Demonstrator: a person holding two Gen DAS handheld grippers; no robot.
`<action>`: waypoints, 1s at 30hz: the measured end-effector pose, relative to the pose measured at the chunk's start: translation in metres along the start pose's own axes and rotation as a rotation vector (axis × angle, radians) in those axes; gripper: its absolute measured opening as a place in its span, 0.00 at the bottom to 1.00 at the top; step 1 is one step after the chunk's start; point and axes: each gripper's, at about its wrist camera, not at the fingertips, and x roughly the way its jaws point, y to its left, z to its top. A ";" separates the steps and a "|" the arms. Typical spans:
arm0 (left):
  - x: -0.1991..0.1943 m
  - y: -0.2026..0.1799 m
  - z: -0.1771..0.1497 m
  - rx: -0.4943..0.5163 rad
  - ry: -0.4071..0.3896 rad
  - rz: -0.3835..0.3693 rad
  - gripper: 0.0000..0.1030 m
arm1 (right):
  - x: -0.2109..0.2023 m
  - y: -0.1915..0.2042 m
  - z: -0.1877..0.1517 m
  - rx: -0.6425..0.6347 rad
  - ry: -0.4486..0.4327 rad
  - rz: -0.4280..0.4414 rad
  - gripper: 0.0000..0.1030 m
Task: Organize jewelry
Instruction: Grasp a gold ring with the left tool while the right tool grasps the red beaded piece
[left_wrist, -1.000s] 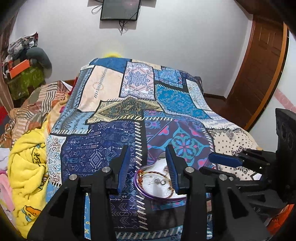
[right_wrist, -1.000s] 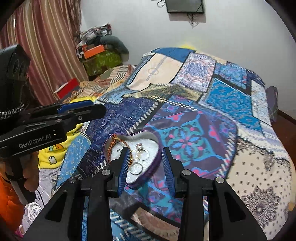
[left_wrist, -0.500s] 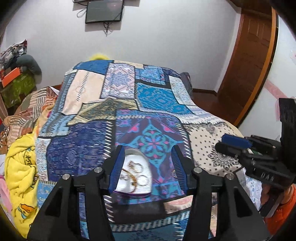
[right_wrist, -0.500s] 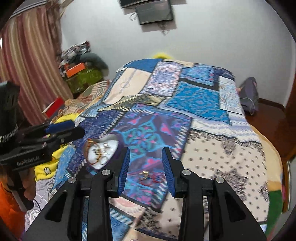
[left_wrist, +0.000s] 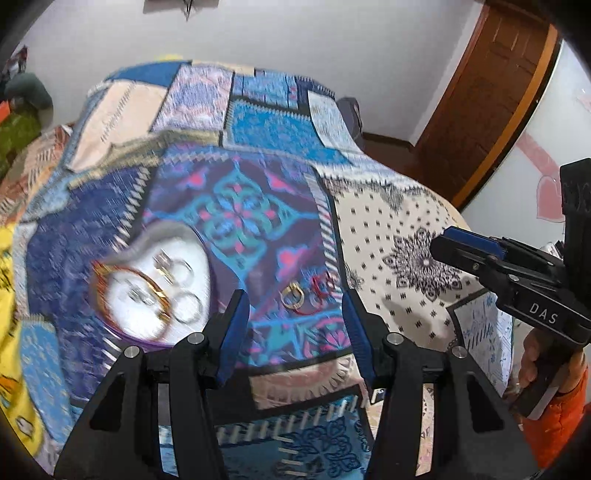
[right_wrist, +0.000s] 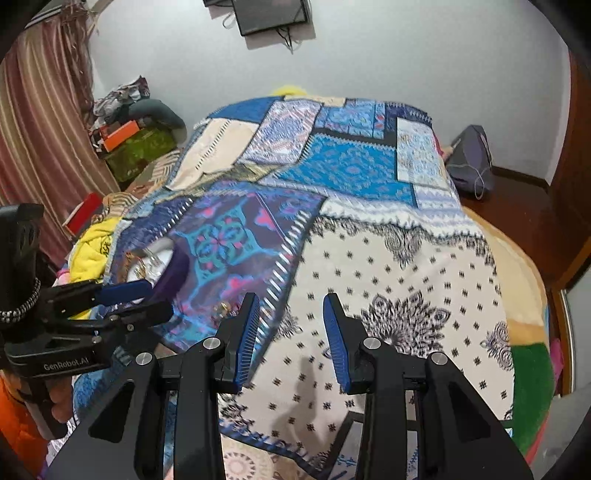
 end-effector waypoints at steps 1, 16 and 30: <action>0.003 0.000 -0.002 -0.003 0.007 -0.005 0.50 | 0.002 -0.002 -0.002 0.003 0.007 0.000 0.32; 0.057 0.005 -0.003 -0.065 0.085 0.019 0.21 | 0.019 -0.013 -0.016 0.028 0.057 0.030 0.32; 0.074 0.000 0.005 -0.016 0.077 0.044 0.17 | 0.024 -0.011 -0.019 0.031 0.073 0.056 0.32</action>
